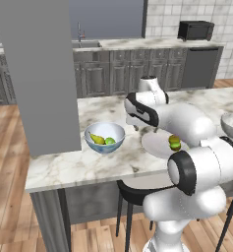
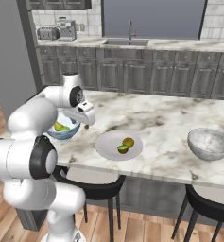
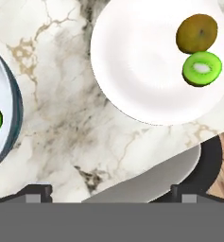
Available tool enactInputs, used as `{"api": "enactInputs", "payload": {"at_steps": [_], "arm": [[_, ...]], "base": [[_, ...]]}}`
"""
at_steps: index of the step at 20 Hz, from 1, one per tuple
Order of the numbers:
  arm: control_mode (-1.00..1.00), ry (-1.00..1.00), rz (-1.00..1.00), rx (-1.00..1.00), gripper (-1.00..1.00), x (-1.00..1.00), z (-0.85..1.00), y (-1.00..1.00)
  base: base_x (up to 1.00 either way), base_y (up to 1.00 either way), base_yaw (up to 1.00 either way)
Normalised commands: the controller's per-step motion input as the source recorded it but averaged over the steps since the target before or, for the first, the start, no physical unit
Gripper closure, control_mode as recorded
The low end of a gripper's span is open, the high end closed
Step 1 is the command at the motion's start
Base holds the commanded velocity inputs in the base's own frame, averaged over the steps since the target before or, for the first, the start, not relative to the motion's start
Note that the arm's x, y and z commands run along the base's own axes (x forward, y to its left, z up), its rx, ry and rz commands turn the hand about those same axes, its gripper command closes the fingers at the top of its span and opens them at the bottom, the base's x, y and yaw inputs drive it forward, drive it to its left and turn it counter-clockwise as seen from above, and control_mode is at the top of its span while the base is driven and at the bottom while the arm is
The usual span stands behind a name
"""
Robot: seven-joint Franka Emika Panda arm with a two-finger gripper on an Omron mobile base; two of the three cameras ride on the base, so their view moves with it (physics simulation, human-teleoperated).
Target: Take the fruits from the plate on the dining counter and place two fruits in each bowl.
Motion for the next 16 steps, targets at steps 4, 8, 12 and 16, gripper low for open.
{"api": "enactInputs", "payload": {"at_steps": [4,8,12,16], "arm": [[-1.0,0.0,0.0,0.0,-1.0,-0.41,0.0,-0.73],[-1.0,0.0,0.0,0.0,-1.0,-0.26,0.0,-0.71],[-1.0,0.01,0.0,0.0,-1.0,-0.06,0.0,-0.68],[-1.0,0.07,0.0,0.0,-1.0,0.0,0.0,-0.65]], "base": [[0.0,0.0,0.0],[0.0,0.0,0.0],[0.0,0.0,0.0],[0.0,0.0,0.0]]}}
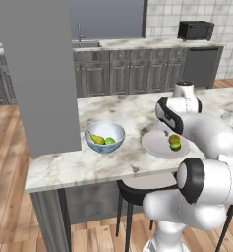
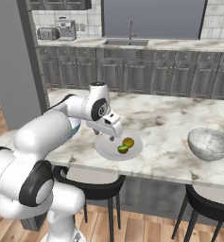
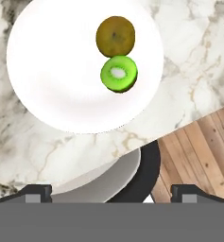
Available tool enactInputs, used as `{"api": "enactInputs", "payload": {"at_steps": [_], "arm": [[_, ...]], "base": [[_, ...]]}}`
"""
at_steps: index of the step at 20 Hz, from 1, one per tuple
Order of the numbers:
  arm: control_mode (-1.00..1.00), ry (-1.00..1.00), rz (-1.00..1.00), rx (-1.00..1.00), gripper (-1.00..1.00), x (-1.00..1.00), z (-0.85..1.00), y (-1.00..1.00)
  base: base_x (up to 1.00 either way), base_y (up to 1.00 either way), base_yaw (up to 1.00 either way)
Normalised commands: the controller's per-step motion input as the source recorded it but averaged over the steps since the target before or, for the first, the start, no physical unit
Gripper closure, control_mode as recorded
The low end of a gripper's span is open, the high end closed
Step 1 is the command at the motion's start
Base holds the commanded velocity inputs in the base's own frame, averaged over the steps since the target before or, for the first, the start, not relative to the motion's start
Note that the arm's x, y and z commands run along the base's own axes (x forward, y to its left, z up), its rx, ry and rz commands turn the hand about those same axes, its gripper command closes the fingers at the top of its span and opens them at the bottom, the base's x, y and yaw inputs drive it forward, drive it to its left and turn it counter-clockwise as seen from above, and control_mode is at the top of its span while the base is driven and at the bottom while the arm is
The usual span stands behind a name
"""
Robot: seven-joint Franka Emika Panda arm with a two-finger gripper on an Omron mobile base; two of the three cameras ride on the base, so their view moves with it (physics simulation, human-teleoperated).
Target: Take the fruits from the plate on the dining counter and place two fruits in each bowl.
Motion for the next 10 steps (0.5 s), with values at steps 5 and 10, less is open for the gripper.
{"api": "enactInputs", "payload": {"at_steps": [5,10], "arm": [[-1.0,0.06,0.0,0.0,-1.0,0.0,-0.01,-0.55],[-1.0,0.03,0.0,-0.01,-1.0,0.02,-0.15,-0.39]], "base": [[0.0,0.0,0.0],[0.0,0.0,0.0]]}}
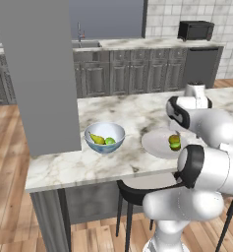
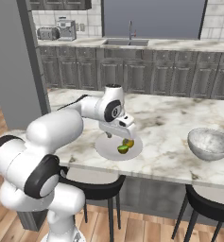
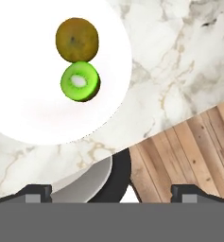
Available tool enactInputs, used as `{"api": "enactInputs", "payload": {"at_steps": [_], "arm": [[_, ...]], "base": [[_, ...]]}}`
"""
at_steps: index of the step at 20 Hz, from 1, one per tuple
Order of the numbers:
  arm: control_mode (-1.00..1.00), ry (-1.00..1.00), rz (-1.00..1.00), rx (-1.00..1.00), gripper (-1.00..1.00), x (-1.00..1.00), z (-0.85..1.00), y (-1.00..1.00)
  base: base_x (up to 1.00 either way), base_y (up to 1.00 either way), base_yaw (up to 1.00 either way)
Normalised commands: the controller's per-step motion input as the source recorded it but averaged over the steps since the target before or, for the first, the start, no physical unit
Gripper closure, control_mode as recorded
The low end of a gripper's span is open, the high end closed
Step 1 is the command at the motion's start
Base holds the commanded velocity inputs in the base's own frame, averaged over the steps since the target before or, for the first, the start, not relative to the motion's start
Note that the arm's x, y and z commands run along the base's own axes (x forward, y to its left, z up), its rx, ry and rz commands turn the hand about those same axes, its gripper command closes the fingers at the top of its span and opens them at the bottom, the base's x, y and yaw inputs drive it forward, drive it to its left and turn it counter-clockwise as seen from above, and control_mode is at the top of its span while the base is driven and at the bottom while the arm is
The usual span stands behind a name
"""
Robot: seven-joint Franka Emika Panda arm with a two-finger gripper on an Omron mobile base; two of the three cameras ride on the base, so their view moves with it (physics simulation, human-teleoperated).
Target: Take the fruits from the plate on the dining counter and place two fruits in each bowl.
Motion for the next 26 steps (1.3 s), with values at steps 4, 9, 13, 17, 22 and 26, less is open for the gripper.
{"api": "enactInputs", "payload": {"at_steps": [4,9,13,17,22,26], "arm": [[-1.0,0.0,0.0,0.0,-1.0,0.0,-0.33,-0.09],[-1.0,0.0,0.0,0.0,-1.0,0.05,-0.36,0.03],[-1.0,0.0,0.0,0.0,-1.0,0.21,-0.28,0.0],[-1.0,0.0,0.0,0.0,-1.0,0.3,-0.26,0.0],[-1.0,0.0,0.0,0.01,-1.0,0.35,-0.24,0.0],[-1.0,0.0,0.0,0.0,-1.0,0.38,-0.17,0.0]], "base": [[0.0,0.0,0.0],[0.0,0.0,0.0],[0.0,0.0,0.0],[0.0,0.0,0.0],[0.0,0.0,0.0],[0.0,0.0,0.0]]}}
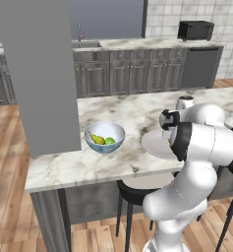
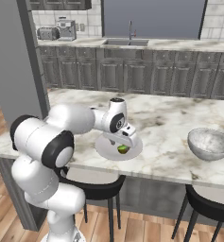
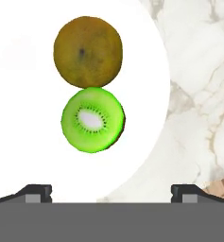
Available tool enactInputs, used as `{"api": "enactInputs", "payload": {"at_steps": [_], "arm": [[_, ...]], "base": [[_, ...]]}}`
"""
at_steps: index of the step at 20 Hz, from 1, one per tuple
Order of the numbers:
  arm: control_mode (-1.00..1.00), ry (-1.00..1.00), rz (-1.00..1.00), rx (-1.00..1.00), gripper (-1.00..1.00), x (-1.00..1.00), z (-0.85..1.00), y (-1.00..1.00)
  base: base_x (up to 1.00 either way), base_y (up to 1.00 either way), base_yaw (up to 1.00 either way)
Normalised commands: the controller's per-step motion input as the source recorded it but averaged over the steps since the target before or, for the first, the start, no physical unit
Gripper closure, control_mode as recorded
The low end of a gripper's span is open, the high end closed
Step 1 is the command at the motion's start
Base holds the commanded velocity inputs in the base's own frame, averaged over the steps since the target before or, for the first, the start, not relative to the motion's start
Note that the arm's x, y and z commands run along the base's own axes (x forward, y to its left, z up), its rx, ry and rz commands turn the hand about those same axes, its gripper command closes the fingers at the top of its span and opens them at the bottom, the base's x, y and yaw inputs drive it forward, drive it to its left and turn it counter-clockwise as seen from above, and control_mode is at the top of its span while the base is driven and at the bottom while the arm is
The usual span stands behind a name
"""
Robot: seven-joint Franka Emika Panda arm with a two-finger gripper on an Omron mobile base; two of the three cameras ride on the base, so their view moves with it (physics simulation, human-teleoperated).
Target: Take the fruits from the plate on the dining counter and place two fruits in each bowl.
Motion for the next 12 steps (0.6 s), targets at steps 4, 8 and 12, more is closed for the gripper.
{"api": "enactInputs", "payload": {"at_steps": [4,8,12], "arm": [[-1.0,0.0,0.0,0.0,-1.0,0.22,-0.18,0.0],[-1.0,0.0,0.0,0.0,-1.0,0.2,-0.15,-0.06],[-1.0,0.0,0.0,0.0,-1.0,0.16,-0.17,-0.07]], "base": [[0.0,0.0,0.0],[0.0,0.0,0.0],[0.0,0.0,0.0]]}}
